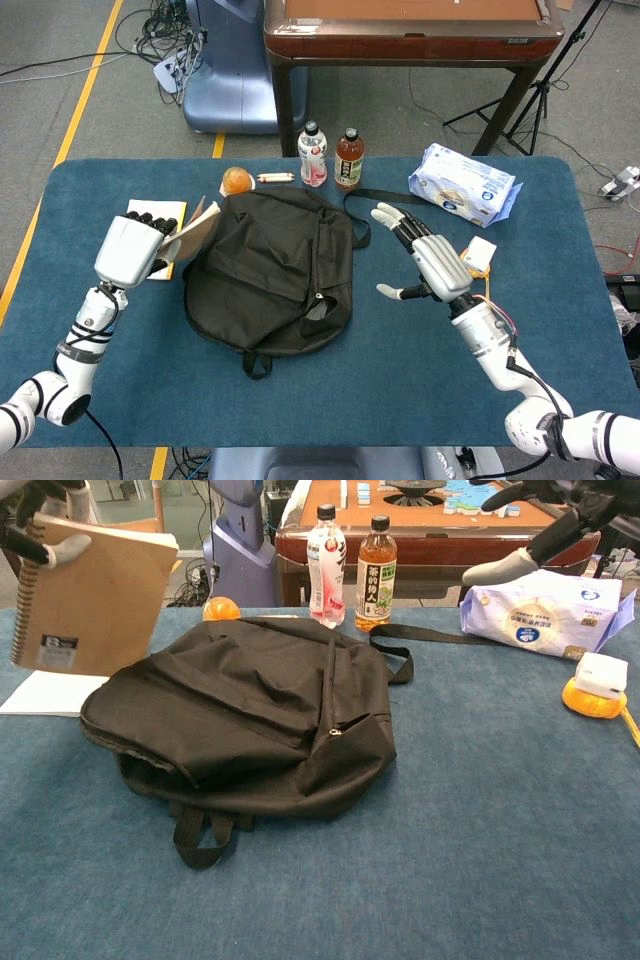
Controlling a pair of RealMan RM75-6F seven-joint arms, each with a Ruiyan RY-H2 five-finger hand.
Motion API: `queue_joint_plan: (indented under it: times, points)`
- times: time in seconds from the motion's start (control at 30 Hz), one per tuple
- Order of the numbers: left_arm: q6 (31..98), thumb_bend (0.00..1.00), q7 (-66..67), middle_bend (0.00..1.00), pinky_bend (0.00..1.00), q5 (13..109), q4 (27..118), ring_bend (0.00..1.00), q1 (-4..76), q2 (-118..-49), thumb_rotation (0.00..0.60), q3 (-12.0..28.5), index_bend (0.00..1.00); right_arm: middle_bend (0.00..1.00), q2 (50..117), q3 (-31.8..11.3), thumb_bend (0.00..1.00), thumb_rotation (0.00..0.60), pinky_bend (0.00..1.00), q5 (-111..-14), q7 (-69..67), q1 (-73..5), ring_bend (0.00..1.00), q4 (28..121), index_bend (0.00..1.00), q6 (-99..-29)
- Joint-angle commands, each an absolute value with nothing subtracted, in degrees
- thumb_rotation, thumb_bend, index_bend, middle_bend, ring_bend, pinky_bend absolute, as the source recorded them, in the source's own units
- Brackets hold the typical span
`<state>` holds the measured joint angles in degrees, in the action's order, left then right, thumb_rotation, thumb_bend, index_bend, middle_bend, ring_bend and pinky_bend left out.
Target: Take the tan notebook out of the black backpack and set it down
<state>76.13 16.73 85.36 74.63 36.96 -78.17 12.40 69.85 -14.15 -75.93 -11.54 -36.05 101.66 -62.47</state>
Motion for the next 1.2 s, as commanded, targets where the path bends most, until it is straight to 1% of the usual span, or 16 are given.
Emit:
queue_joint_plan:
  times: [0.03,0.1,0.17,0.23,0.33,0.43,0.5,0.57,0.6,0.73,0.77,0.8,0.9,0.97,1.03,1.2]
  points:
    - [69.86,0.43,20.77,0.61,0.73,78.46,85.41,0.58,35.5,-75.79,0.441,11.06,0.55,0.06,67.83,-13.98,0.17,0.6,0.12,-76.41,-11.3,-34.7,0.0,102.94,0.0,-63.89]
    - [67.72,0.43,22.25,0.54,0.73,75.93,90.75,0.52,35.35,-74.0,0.337,10.9,0.46,0.06,66.46,-14.14,0.17,0.6,0.12,-76.28,-11.3,-33.91,0.0,103.84,0.0,-64.68]
    - [65.92,0.43,23.17,0.46,0.72,73.94,94.52,0.46,35.32,-72.75,0.271,10.56,0.37,0.06,65.39,-14.12,0.17,0.6,0.12,-76.2,-11.24,-33.28,0.0,104.48,0.0,-65.15]
    - [63.55,0.39,24.24,0.38,0.68,71.3,98.3,0.41,35.47,-71.59,0.257,10.03,0.28,0.06,64.31,-13.88,0.17,0.6,0.12,-76.24,-11.08,-32.57,0.0,105.17,0.0,-65.52]
    - [61.11,0.28,24.29,0.25,0.58,68.61,102.69,0.3,35.89,-70.26,0.251,9.73,0.13,0.06,63.29,-13.48,0.17,0.6,0.12,-76.3,-10.82,-31.54,0.0,106.06,0.0,-66.24]
    - [61.18,0.23,23.13,0.17,0.5,68.47,104.86,0.22,35.88,-69.62,0.22,9.95,0.04,0.06,62.4,-13.18,0.17,0.6,0.12,-76.22,-10.59,-30.63,0.0,106.41,0.0,-66.83]
    - [62.09,0.22,23.16,0.16,0.46,68.73,105.3,0.21,35.76,-69.11,0.212,10.24,0.03,0.06,61.64,-12.8,0.17,0.6,0.12,-75.93,-10.33,-30.03,0.0,106.55,0.0,-66.81]
    - [63.27,0.22,22.97,0.15,0.44,68.78,105.32,0.2,35.48,-68.82,0.233,10.67,0.02,0.06,60.98,-12.4,0.17,0.6,0.12,-75.63,-9.89,-29.49,0.0,106.6,0.0,-66.77]
    - [64.04,0.22,22.51,0.15,0.44,68.61,105.25,0.2,35.16,-68.55,0.26,10.96,0.02,0.06,60.48,-12.06,0.17,0.6,0.12,-75.36,-9.57,-29.1,0.0,106.68,0.0,-66.65]
    - [67.04,0.22,20.08,0.15,0.44,67.79,103.98,0.2,33.47,-67.76,0.521,11.86,0.04,0.07,58.82,-10.91,0.2,0.6,0.12,-74.33,-8.1,-27.7,0.0,106.99,0.0,-66.44]
    - [67.91,0.22,19.24,0.15,0.44,67.42,103.48,0.2,32.77,-67.43,0.568,11.99,0.04,0.08,58.41,-10.51,0.22,0.6,0.13,-73.98,-7.55,-27.18,0.0,107.07,0.0,-66.53]
    - [68.54,0.22,18.61,0.15,0.44,67.07,103.12,0.2,32.21,-67.16,0.596,12.07,0.05,0.09,58.15,-10.27,0.23,0.6,0.15,-73.7,-7.2,-26.76,0.0,107.11,0.0,-66.72]
    - [70.69,0.22,16.46,0.15,0.44,66.1,101.49,0.2,30.19,-66.5,0.6,12.14,0.08,0.18,57.53,-9.48,0.29,0.6,0.2,-72.6,-5.51,-25.31,0.06,106.87,0.04,-67.59]
    - [71.88,0.22,15.38,0.15,0.44,65.68,100.3,0.2,28.91,-66.17,0.6,11.94,0.1,0.22,57.36,-8.88,0.31,0.6,0.23,-72.06,-4.37,-24.36,0.09,106.61,0.09,-68.24]
    - [73.28,0.22,13.58,0.15,0.44,65.48,99.16,0.2,27.29,-65.84,0.6,11.69,0.12,0.23,57.05,-8.0,0.31,0.6,0.24,-71.36,-2.94,-23.26,0.1,106.44,0.12,-68.66]
    - [78.0,0.22,11.47,0.15,0.43,66.4,96.78,0.2,22.86,-65.85,0.6,10.05,0.16,0.23,56.94,-5.64,0.31,0.6,0.24,-69.38,2.08,-20.19,0.1,106.15,0.13,-70.67]
